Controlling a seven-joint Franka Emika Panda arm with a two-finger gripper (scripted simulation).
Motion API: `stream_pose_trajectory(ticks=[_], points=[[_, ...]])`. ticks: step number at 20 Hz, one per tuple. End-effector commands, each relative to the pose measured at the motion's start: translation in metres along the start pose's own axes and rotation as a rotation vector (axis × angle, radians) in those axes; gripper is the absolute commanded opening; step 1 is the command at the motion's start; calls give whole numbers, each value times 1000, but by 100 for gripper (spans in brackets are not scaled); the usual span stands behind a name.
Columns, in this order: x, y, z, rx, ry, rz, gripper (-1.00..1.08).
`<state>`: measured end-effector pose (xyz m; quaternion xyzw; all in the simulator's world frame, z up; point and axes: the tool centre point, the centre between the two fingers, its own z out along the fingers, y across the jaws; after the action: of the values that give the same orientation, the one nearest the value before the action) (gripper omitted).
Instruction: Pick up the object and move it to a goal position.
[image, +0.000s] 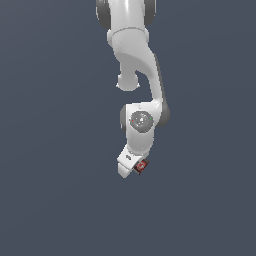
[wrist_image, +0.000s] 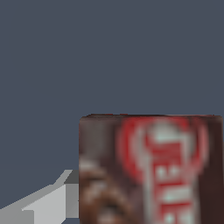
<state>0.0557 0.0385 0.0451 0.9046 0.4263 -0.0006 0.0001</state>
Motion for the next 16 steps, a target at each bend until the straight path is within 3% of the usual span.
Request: stream_pose_trajectory(ticks=[1, 16], points=[[2, -15, -12, -1, 0, -1, -100], [20, -147, -113, -3, -2, -1, -100]])
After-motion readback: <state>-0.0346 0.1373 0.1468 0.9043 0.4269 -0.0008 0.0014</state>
